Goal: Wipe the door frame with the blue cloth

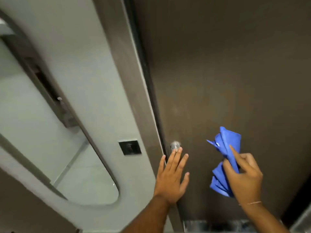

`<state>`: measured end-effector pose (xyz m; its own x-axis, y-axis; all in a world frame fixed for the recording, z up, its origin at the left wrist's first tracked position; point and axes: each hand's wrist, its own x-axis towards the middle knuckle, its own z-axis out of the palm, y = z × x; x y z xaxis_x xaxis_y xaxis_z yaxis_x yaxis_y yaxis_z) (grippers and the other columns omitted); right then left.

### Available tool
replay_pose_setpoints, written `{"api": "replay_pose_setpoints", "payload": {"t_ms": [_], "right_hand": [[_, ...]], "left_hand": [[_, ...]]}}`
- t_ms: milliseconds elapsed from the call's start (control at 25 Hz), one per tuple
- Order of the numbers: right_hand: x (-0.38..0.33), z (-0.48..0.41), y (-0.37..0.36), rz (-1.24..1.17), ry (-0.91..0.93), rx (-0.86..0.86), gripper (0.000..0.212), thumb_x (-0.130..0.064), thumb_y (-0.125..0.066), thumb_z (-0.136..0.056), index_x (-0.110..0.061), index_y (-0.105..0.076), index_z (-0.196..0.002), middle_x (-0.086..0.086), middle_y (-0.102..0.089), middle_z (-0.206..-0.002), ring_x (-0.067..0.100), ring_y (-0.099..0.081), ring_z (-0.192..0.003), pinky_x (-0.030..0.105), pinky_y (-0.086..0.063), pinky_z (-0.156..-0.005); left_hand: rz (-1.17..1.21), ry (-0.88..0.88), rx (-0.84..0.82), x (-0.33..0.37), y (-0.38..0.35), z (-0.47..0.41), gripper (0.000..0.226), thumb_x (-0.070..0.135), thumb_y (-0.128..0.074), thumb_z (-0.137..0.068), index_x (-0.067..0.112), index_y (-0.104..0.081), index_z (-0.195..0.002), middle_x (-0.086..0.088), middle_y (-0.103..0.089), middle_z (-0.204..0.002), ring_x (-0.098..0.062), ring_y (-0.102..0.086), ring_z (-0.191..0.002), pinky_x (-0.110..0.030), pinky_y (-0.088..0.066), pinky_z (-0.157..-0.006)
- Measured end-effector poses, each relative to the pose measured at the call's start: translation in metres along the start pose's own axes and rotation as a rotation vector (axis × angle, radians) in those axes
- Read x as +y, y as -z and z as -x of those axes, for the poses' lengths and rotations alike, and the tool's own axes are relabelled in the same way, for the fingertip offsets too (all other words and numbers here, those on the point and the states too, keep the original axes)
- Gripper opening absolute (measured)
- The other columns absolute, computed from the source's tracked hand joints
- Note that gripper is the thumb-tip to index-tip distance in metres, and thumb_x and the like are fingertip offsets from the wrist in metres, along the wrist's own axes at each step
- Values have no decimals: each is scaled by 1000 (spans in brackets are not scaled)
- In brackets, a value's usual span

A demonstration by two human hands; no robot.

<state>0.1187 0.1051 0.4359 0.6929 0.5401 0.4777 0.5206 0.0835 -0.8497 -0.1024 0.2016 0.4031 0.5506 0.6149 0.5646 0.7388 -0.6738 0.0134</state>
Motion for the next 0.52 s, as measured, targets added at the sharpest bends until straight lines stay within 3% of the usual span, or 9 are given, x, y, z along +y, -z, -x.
{"api": "replay_pose_setpoints", "payload": {"t_ms": [120, 240, 360, 520], "right_hand": [[-100, -29, -35, -101, 274, 95, 42, 5, -78, -84, -8, -80, -124, 5, -60, -91, 17, -55, -87, 5, -39, -88], [-177, -41, -67, -242, 489, 124, 39, -2, -76, -80, -4, -80, -119, 12, -69, -122, 34, -65, -114, 17, -45, -108], [-231, -51, -101, -336, 594, 122, 37, -4, -75, -84, 3, -79, -120, 20, -66, -144, 39, -60, -138, 20, -42, -121], [-285, -76, -152, -379, 673, 141, 45, 5, -75, -83, 4, -75, -128, 12, -57, -153, 39, -52, -147, 30, -45, -122]], "left_hand": [[-51, 6, 133, -48, 61, -32, 68, 41, -61, -98, 28, -42, -162, 1, -13, -183, -20, -22, -166, -49, -17, -130], [-111, 99, 309, -100, 110, -62, 61, 39, -56, -96, 27, -45, -155, -5, -19, -179, -23, -26, -163, -50, -14, -128], [-123, 227, 460, -143, 157, -109, 61, 34, -50, -96, 26, -43, -156, -11, -28, -175, -27, -30, -160, -57, -17, -124], [-116, 259, 625, -190, 218, -194, 65, 26, -45, -102, 29, -34, -166, -10, -26, -179, -27, -28, -164, -54, -15, -128]]}}
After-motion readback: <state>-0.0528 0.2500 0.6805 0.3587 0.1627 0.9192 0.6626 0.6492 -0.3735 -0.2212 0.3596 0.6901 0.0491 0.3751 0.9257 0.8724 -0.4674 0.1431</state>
